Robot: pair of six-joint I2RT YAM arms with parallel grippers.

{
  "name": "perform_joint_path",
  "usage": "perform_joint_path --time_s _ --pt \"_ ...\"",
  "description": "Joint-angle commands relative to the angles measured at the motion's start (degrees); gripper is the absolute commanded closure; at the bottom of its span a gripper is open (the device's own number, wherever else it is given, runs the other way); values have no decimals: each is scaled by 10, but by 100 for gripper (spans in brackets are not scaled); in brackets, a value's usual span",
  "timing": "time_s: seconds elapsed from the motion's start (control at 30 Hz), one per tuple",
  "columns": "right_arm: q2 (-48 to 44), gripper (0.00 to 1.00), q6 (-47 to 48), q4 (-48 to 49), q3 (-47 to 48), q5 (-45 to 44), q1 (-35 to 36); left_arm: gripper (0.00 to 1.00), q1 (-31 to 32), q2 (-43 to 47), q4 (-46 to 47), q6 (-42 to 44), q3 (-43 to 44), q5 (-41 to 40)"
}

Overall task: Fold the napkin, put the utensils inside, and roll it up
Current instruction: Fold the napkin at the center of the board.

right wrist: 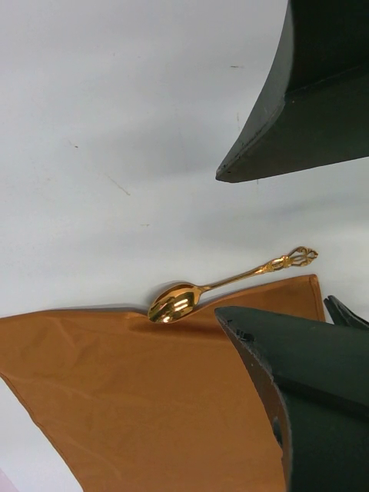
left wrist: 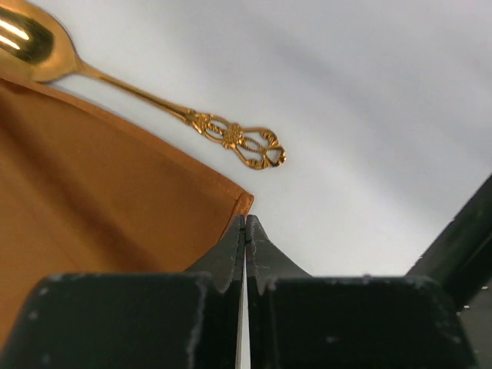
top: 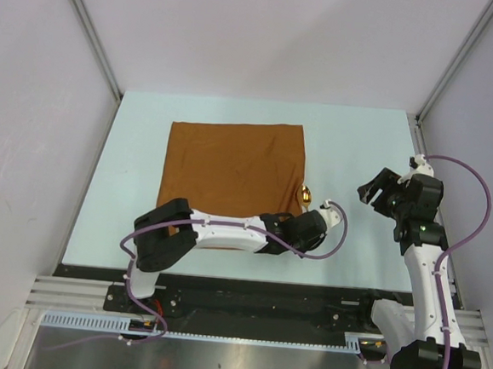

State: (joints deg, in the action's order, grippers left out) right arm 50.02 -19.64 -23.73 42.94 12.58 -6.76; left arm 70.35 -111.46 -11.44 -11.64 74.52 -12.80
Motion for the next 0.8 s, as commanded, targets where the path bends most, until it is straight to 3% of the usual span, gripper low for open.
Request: perform_joint_path --time_s 0.0,0.17,0.37,0.5,0.77 --pt "-5 29 -1 8 7 13 -3 100 -4 41 30 -14 -8 8" --pt "-7 29 -3 4 8 15 -3 99 -5 -1 15 -3 5 16" --pt "-17 28 -6 0 8 14 -3 70 -5 -22 -3 -8 20 -16" --pt "-17 28 -8 1 9 17 -3 59 -5 -35 -6 -8 32 -12" --pt "-14 28 -8 2 6 18 -4 56 -4 -47 2 -8 35 -9"
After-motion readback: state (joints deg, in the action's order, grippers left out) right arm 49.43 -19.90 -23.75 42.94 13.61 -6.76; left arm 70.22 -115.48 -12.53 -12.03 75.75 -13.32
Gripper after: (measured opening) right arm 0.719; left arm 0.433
